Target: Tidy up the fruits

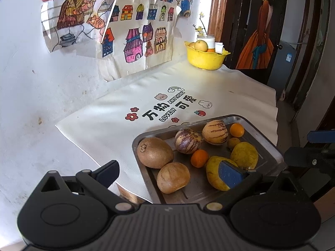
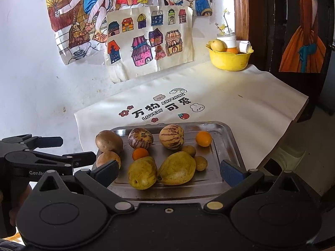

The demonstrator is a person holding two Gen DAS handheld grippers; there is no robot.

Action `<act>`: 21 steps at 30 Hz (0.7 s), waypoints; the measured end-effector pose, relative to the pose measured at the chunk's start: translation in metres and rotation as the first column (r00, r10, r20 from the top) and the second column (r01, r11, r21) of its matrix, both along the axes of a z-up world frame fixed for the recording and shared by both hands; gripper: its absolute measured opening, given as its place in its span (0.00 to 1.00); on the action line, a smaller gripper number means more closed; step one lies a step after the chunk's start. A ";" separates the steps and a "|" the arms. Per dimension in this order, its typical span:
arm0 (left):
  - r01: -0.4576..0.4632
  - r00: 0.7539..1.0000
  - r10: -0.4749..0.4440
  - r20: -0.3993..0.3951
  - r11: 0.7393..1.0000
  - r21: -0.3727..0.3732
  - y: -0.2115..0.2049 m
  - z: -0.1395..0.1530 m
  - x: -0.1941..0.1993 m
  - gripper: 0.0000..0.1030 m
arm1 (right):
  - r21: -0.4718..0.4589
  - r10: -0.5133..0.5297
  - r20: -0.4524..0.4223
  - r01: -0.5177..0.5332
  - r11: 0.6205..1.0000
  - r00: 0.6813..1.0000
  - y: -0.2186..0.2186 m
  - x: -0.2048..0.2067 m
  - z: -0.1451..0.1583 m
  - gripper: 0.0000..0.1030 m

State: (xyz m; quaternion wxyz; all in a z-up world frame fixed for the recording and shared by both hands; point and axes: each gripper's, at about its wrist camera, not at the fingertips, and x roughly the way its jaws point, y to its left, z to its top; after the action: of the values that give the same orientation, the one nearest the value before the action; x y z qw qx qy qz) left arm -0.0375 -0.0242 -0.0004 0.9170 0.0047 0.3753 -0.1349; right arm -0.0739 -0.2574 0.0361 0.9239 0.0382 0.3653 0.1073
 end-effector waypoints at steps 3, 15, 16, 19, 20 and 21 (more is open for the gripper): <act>-0.005 1.000 0.005 0.003 1.000 0.006 0.000 0.000 0.000 0.99 | 0.001 -0.001 0.001 0.001 1.000 1.000 0.000 0.000 0.000 1.00; 0.000 1.000 0.000 0.017 1.000 -0.017 0.002 0.002 0.000 1.00 | 0.000 -0.002 -0.001 0.002 1.000 1.000 -0.001 0.002 0.000 1.00; 0.004 1.000 -0.003 0.017 1.000 -0.029 0.003 0.003 0.000 1.00 | 0.001 -0.002 -0.002 0.002 1.000 1.000 -0.001 0.002 0.000 1.00; 0.007 0.998 0.000 0.066 0.994 -0.111 0.010 0.006 -0.006 1.00 | 0.005 -0.003 -0.006 0.003 1.000 1.000 -0.002 0.003 -0.001 1.00; 0.000 0.994 0.014 0.107 0.992 -0.127 0.012 0.008 -0.010 1.00 | 0.005 -0.003 -0.007 0.003 1.000 1.000 -0.003 0.004 -0.002 1.00; -0.004 0.992 0.020 0.124 0.992 -0.127 0.012 0.010 -0.011 1.00 | 0.006 -0.004 -0.010 0.004 1.000 1.000 -0.004 0.005 -0.003 1.00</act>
State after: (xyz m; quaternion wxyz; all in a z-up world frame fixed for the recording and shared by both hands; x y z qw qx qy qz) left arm -0.0482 -0.0121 0.0095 0.9380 -0.0472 0.3077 -0.1524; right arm -0.0692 -0.2615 0.0333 0.9222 0.0422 0.3694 0.1063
